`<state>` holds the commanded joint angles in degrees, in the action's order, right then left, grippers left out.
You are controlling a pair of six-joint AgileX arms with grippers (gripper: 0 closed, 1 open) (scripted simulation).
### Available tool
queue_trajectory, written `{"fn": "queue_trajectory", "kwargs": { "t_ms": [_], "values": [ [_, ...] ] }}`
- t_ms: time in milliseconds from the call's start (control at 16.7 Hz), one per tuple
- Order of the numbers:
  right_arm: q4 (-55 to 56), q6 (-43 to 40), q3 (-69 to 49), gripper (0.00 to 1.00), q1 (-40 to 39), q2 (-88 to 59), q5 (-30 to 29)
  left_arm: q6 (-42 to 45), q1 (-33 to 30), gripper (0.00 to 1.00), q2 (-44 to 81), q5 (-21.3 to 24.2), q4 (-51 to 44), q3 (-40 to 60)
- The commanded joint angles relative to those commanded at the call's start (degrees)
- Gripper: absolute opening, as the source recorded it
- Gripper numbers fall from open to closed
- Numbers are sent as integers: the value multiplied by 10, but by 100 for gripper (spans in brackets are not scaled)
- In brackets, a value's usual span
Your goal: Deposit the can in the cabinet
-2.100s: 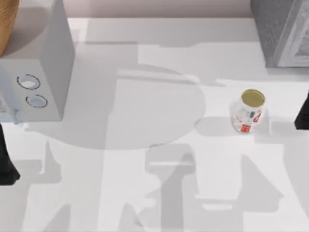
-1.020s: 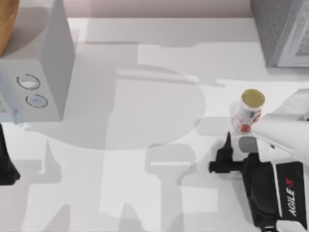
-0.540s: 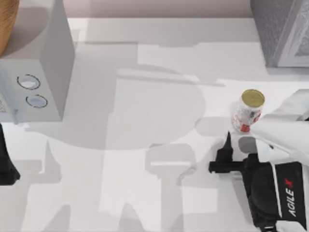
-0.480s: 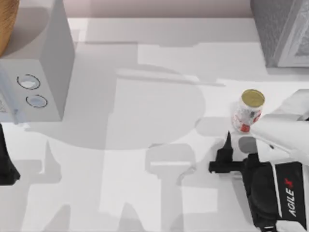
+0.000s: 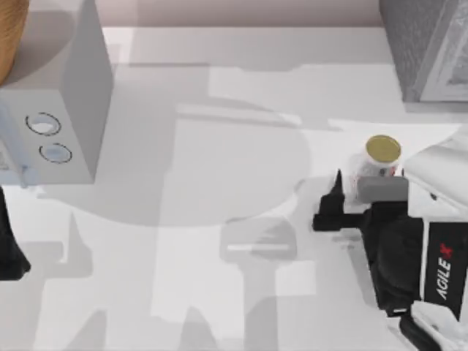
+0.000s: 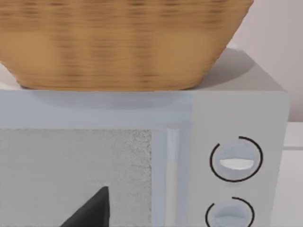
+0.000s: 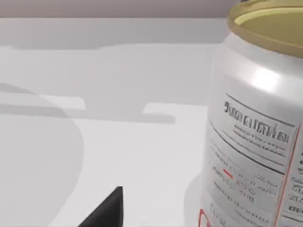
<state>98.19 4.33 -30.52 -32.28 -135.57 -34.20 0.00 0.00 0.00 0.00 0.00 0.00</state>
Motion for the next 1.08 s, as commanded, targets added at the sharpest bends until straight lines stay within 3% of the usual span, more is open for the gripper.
{"fn": "queue_trajectory", "kwargs": {
  "t_ms": [720,1080],
  "values": [
    [-34,-3,-31,100,27,5,27,0,0,100,0,0,0,0],
    [-34,-3,-31,55,27,5,27,0,0,100,0,0,0,0]
  ]
}}
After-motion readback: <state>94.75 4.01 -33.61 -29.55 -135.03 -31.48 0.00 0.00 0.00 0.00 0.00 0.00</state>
